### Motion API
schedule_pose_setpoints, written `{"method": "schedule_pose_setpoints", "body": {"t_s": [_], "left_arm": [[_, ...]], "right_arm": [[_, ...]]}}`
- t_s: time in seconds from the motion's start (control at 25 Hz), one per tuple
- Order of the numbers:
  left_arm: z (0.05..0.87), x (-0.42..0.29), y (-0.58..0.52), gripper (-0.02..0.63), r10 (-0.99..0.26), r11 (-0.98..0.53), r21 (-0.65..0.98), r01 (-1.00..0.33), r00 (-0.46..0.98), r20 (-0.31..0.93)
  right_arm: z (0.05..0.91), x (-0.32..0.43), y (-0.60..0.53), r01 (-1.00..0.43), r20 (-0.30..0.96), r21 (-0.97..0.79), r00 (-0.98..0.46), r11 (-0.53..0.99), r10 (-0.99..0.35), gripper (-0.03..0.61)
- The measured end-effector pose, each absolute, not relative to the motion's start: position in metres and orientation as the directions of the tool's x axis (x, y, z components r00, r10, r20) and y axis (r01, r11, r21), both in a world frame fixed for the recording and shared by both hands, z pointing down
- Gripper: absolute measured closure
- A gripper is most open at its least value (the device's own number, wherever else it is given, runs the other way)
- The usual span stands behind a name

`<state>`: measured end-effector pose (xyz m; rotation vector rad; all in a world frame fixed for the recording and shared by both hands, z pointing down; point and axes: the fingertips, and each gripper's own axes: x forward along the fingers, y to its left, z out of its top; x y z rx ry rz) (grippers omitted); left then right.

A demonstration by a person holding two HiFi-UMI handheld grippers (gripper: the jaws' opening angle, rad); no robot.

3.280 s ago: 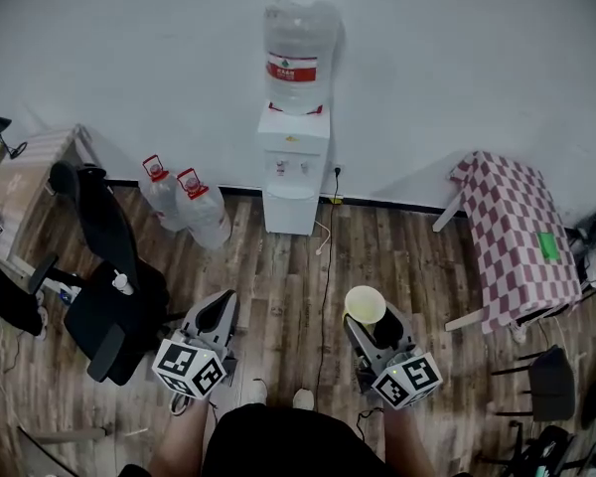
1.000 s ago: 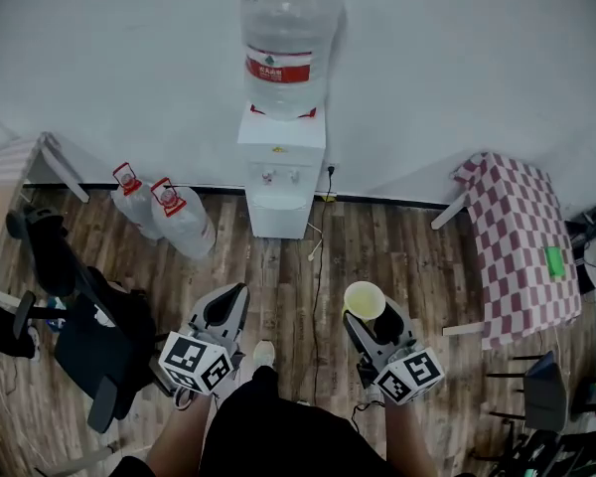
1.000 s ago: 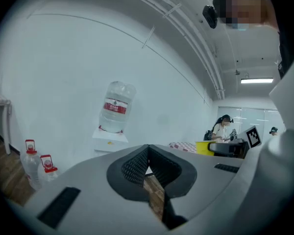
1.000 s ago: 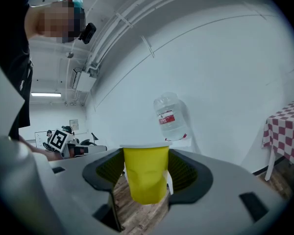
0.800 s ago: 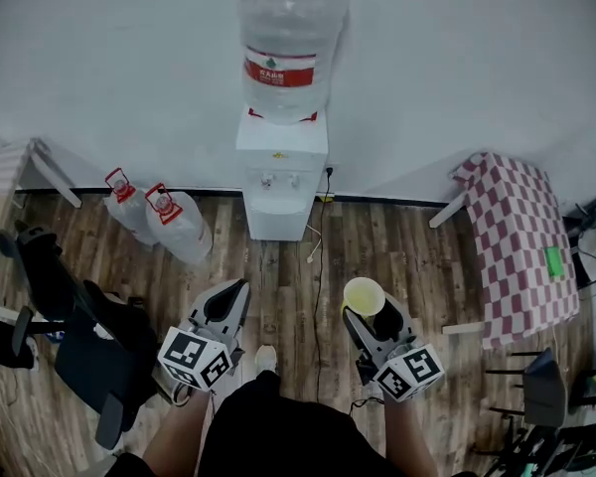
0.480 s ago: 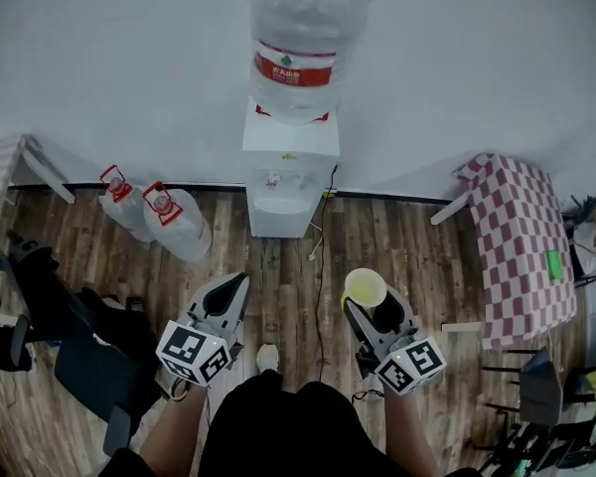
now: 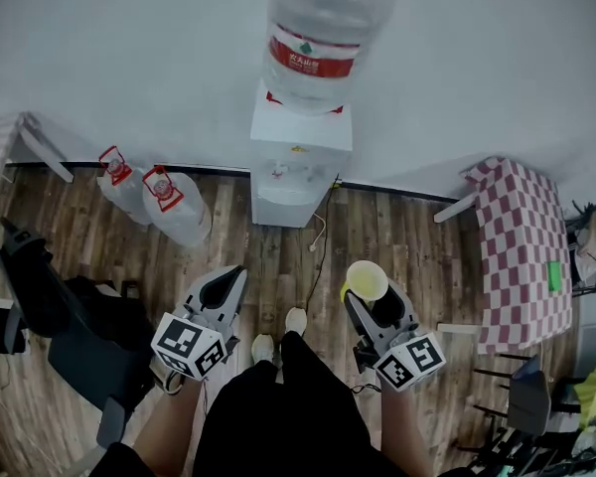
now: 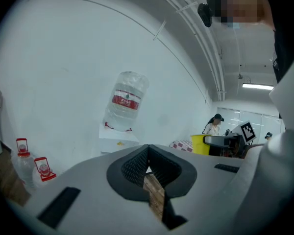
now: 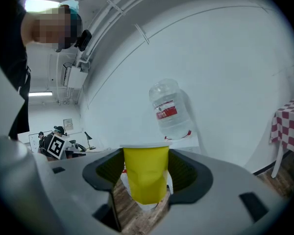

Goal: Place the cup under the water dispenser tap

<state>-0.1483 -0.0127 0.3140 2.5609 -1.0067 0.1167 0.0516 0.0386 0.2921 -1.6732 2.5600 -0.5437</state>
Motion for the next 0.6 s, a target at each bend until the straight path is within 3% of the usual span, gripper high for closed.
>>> {"method": "schedule_pose_setpoints", "body": {"t_s": [0.6], "left_arm": [[0.321, -0.099, -0.089, 0.601, -0.696, -0.611, 0.283, -0.739, 0.672, 0.254]], "right_arm": [[0.315, 0.091, -0.060, -0.828, 0.151, -0.330, -0.520, 0.453, -0.841, 0.291]]}}
